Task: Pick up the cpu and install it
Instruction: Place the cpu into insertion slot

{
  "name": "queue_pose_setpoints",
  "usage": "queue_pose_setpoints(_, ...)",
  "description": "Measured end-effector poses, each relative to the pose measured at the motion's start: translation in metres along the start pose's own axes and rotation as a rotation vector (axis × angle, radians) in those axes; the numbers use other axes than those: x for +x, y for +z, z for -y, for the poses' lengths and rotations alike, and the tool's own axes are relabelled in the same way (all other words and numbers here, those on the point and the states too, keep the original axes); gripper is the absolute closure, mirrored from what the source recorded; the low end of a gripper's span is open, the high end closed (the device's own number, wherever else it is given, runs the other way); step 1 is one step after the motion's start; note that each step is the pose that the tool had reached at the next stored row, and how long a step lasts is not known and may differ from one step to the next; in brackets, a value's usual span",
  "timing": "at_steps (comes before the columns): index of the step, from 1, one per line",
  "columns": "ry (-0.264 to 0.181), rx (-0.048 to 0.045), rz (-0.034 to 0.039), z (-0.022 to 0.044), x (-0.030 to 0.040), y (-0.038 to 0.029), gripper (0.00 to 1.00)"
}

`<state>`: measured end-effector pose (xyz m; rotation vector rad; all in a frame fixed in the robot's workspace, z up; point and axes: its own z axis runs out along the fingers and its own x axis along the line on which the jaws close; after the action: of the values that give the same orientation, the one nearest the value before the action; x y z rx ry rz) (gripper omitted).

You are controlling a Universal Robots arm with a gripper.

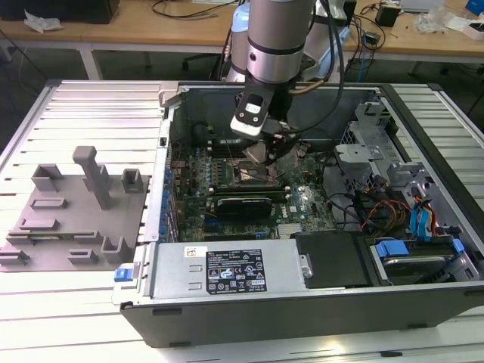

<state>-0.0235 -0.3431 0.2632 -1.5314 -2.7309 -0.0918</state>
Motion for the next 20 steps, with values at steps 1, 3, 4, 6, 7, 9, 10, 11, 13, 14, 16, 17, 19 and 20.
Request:
queue_pose_setpoints(1,0.028,-0.0011,0.0013,0.0000,0.0000,0.0001,0.45)
queue_pose_setpoints(3,0.061,-0.0023,0.0028,0.0000,0.0000,0.0002,0.45)
queue_pose_setpoints(4,0.096,-0.0037,0.0045,0.0000,0.0000,0.0003,0.45)
queue_pose_setpoints(6,0.166,-0.0061,0.0077,0.0000,0.0000,0.0005,0.45)
queue_pose_setpoints(7,0.192,-0.0071,0.0090,0.0000,0.0000,0.0006,0.45)
queue_pose_setpoints(9,0.259,-0.0096,0.0121,0.0000,0.0000,0.0009,0.45)
queue_pose_setpoints(10,0.276,-0.0102,0.0129,0.0000,0.0000,0.0010,0.45)
queue_pose_setpoints(11,0.308,-0.0114,0.0144,0.0001,0.0000,0.0011,0.45)
queue_pose_setpoints(13,0.352,-0.0130,0.0165,0.0001,0.0000,0.0013,0.45)
queue_pose_setpoints(14,0.379,-0.0140,0.0177,0.0001,-0.0001,0.0015,0.45)
queue_pose_setpoints(16,0.421,-0.0155,0.0197,0.0001,-0.0001,0.0017,0.45)
queue_pose_setpoints(17,0.453,-0.0167,0.0211,0.0001,-0.0001,0.0018,0.45)
queue_pose_setpoints(19,0.487,-0.0180,0.0227,0.0001,-0.0001,0.0020,0.45)
queue_pose_setpoints(20,0.516,-0.0190,0.0241,0.0001,-0.0001,0.0021,0.45)
